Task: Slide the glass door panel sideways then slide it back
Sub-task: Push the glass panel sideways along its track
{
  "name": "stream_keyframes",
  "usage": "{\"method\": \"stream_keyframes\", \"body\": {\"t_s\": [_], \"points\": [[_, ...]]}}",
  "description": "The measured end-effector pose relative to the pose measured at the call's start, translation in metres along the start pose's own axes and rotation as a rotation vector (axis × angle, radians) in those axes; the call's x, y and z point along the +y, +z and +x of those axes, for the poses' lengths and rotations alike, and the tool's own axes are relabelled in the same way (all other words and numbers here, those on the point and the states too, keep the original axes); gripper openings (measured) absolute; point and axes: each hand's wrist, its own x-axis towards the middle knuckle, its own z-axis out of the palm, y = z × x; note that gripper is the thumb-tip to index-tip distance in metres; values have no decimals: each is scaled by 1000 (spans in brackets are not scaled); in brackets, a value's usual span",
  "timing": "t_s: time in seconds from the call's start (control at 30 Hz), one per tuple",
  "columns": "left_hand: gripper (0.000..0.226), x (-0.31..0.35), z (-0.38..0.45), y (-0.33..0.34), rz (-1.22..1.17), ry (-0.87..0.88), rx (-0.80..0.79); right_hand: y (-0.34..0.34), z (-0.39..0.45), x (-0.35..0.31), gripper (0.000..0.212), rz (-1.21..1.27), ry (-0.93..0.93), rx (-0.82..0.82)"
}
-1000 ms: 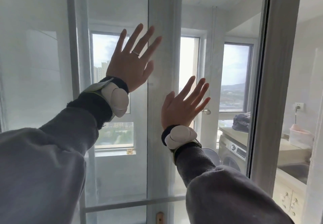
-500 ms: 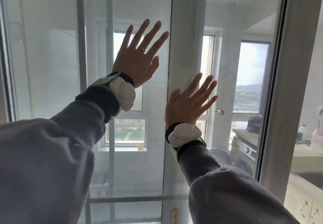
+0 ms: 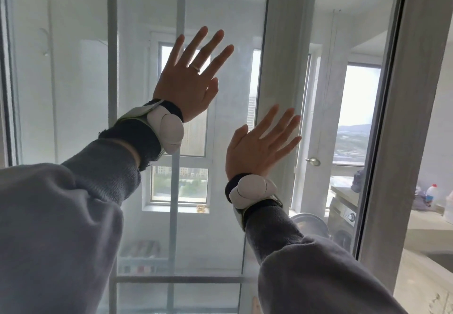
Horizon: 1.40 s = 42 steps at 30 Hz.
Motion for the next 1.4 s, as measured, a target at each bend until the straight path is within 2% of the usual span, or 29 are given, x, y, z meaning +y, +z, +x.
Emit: {"method": "stream_keyframes", "body": {"t_s": [0.63,1.4], "points": [[58,-62,-30,-3,8,-2,-34,4,-32,-61,63,6,20,-38],[56,-115,-56,-5,0,0,8,11,-60,-113,63,-56,4,-27]]}}
